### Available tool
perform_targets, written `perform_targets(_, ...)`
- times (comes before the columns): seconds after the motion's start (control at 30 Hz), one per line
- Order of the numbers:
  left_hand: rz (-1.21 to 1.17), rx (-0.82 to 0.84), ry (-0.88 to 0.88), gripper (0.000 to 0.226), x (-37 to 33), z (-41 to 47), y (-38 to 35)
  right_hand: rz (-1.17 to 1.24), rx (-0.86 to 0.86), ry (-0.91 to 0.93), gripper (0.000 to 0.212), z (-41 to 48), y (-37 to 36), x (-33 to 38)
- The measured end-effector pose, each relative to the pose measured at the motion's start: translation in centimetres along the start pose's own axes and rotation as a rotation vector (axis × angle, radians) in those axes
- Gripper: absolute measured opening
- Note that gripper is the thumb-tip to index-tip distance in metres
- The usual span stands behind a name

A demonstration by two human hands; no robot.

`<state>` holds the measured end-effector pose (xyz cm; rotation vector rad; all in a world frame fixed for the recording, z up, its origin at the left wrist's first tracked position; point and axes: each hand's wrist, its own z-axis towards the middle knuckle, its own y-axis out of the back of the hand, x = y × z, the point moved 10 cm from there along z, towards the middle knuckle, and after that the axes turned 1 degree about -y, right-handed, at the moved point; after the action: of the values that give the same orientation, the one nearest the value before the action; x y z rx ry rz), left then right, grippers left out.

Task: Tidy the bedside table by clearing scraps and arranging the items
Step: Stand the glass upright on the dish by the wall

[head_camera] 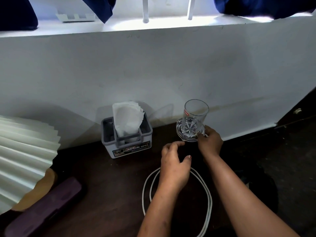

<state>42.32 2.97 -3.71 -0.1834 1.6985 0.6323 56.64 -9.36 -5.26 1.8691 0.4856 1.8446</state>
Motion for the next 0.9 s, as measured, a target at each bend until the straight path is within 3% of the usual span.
perform_targets(0.37, 0.02, 0.01, 0.026, 0.036, 0.4, 0.2, 0.2, 0.029, 0.045, 0.101, 0.033, 0.4, -1.1, 0.4)
perform_targets(0.53, 0.023, 0.013, 0.019, 0.036, 0.4, 0.2, -0.1, 0.004, 0.122, 0.279, 0.039, -0.9, -1.5, 1.4)
perform_targets(0.63, 0.035, 0.013, 0.018, 0.037, 0.4, 0.2, -0.2, -0.068, 0.15, 0.337, 0.057, -1.5, -2.1, 1.9)
perform_targets(0.77, 0.052, 0.021, 0.024, 0.038, 0.5, 0.2, -0.3, -0.22, 0.125, 0.201, 0.1, -1.1, -3.0, 0.6)
perform_targets(0.9, 0.062, 0.017, 0.019, 0.038, 0.6, 0.2, -0.3, -0.306, 0.077, 0.217, 0.1, -1.0, -3.2, 0.4)
